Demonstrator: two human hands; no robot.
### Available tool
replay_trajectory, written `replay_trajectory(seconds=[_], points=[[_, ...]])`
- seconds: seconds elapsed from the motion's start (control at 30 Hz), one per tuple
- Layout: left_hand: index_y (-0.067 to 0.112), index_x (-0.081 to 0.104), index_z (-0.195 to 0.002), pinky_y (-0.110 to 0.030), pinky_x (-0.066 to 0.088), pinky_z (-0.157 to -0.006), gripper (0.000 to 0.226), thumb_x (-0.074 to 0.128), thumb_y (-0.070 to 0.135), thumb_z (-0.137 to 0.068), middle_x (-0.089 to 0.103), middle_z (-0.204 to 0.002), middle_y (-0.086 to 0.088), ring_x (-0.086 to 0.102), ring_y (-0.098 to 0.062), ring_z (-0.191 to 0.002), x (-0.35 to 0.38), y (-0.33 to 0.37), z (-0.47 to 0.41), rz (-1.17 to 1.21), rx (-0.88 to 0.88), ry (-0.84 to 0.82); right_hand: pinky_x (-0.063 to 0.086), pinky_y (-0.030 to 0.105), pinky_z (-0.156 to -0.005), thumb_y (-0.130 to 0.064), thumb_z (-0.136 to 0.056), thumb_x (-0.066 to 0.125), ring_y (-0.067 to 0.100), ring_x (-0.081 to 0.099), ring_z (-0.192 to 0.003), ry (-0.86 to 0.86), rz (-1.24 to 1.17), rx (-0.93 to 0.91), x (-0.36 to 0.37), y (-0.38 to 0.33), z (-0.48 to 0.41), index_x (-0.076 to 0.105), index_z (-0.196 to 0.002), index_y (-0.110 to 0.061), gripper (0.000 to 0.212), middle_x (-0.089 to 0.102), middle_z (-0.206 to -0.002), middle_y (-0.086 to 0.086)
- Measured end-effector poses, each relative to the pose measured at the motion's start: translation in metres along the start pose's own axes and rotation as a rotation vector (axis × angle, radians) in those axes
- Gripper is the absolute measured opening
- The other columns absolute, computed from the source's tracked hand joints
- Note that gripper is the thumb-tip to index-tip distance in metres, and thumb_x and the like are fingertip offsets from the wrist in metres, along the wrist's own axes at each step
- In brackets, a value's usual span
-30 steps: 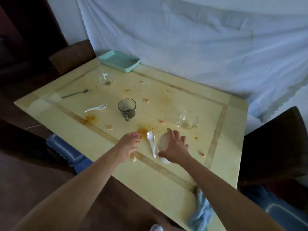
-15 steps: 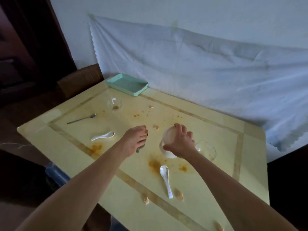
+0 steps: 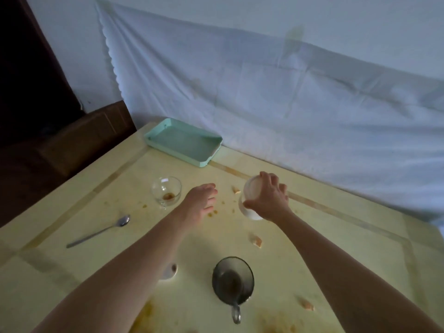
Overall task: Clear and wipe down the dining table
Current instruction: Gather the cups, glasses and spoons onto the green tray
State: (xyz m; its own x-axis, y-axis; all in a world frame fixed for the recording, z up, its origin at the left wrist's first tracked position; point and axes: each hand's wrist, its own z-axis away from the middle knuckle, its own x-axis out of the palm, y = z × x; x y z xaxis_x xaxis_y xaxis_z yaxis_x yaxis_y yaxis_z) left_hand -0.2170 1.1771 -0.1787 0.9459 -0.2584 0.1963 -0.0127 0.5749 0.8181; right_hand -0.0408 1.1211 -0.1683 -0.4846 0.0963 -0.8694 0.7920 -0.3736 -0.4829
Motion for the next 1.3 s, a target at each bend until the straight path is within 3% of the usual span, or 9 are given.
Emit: replay_trajectory(seconds=[0.1,0.23,0.3,0.4,0.5,0.8,0.93,1.13,1.3], points=[[0.013,0.048,-0.127,-0.034,0.038,-0.099,0.03,0.042,0.016,-0.098,0.058,-0.095,0.0,0.055,-0.018,-0.098,-0.016,0.015,-0.046,-0.015,-0.013,0.003,0.034,0.05,-0.103,-0.038,-0.066,0.075,0.035,0.029,-0.124,0.001,-0.011,0.023,0.023,-0.014,-0.051,0.021,-0.14,-0.021,0.093,0.025,-0.142,0.005],[0.023,0.051,-0.096,-0.031,0.042,-0.082,0.012,0.042,0.016,-0.096,0.048,-0.083,0.002,0.047,-0.014,-0.082,-0.03,0.019,-0.109,-0.017,-0.071,0.056,0.033,0.05,-0.102,-0.038,-0.067,0.075,0.035,0.029,-0.124,0.006,0.009,0.063,0.051,-0.026,-0.119,0.02,-0.141,-0.021,0.093,0.024,-0.143,0.006],[0.024,0.05,-0.079,-0.025,0.036,-0.068,0.02,0.04,0.015,-0.095,0.039,-0.078,0.004,0.038,-0.012,-0.074,-0.034,0.014,-0.135,-0.006,-0.105,0.072,0.033,0.049,-0.101,-0.038,-0.066,0.075,0.035,0.029,-0.124,0.008,0.009,0.065,0.065,-0.031,-0.15,0.02,-0.141,-0.021,0.094,0.025,-0.142,0.006],[0.015,0.057,-0.113,-0.032,0.043,-0.087,0.024,0.039,0.017,-0.097,0.051,-0.098,-0.004,0.049,-0.015,-0.092,-0.035,0.006,-0.164,-0.009,-0.118,0.084,0.032,0.049,-0.101,-0.037,-0.066,0.076,0.035,0.029,-0.125,0.002,0.007,0.063,0.086,-0.037,-0.19,0.02,-0.141,-0.02,0.095,0.025,-0.142,0.006],[0.012,0.038,-0.141,-0.036,0.036,-0.105,0.042,0.038,0.019,-0.099,0.054,-0.119,-0.004,0.048,-0.018,-0.11,-0.033,0.007,-0.183,-0.024,-0.116,0.121,0.032,0.05,-0.101,-0.036,-0.067,0.076,0.036,0.028,-0.126,-0.017,0.025,0.061,0.102,-0.039,-0.221,0.019,-0.141,-0.02,0.095,0.024,-0.144,0.007],[0.012,0.043,-0.138,-0.03,0.039,-0.088,0.041,0.037,0.021,-0.098,0.053,-0.093,0.003,0.046,-0.016,-0.094,-0.033,-0.005,-0.228,-0.039,-0.103,0.182,0.026,0.054,-0.109,-0.037,-0.068,0.078,0.035,0.018,-0.135,-0.111,0.036,-0.016,0.127,-0.019,-0.268,0.019,-0.143,-0.02,0.096,0.015,-0.152,0.007],[0.015,0.04,-0.141,-0.036,0.038,-0.104,0.043,0.037,0.02,-0.098,0.047,-0.14,-0.005,0.049,-0.018,-0.11,-0.032,-0.005,-0.234,-0.048,-0.086,0.179,0.019,0.052,-0.113,-0.028,-0.07,0.078,0.033,0.011,-0.139,-0.224,0.026,-0.097,0.111,-0.005,-0.268,0.015,-0.146,-0.018,0.099,0.003,-0.155,0.006],[0.016,0.043,-0.139,-0.038,0.038,-0.107,0.042,0.038,0.02,-0.097,0.045,-0.143,-0.005,0.049,-0.021,-0.122,-0.033,-0.001,-0.243,-0.073,-0.067,0.172,0.039,0.049,-0.104,-0.035,-0.08,0.069,0.034,0.028,-0.127,0.059,0.227,-0.186,0.126,-0.014,-0.291,0.041,-0.132,-0.011,0.063,0.025,-0.144,0.014],[0.016,0.047,-0.136,-0.043,0.037,-0.11,0.041,0.04,0.02,-0.096,0.048,-0.141,-0.005,0.048,-0.022,-0.126,-0.037,-0.007,-0.247,-0.083,-0.078,0.192,0.047,0.046,-0.092,-0.033,-0.084,0.064,0.035,0.034,-0.118,0.152,0.284,-0.173,0.137,-0.027,-0.308,0.046,-0.127,-0.01,0.052,0.035,-0.132,0.019]])
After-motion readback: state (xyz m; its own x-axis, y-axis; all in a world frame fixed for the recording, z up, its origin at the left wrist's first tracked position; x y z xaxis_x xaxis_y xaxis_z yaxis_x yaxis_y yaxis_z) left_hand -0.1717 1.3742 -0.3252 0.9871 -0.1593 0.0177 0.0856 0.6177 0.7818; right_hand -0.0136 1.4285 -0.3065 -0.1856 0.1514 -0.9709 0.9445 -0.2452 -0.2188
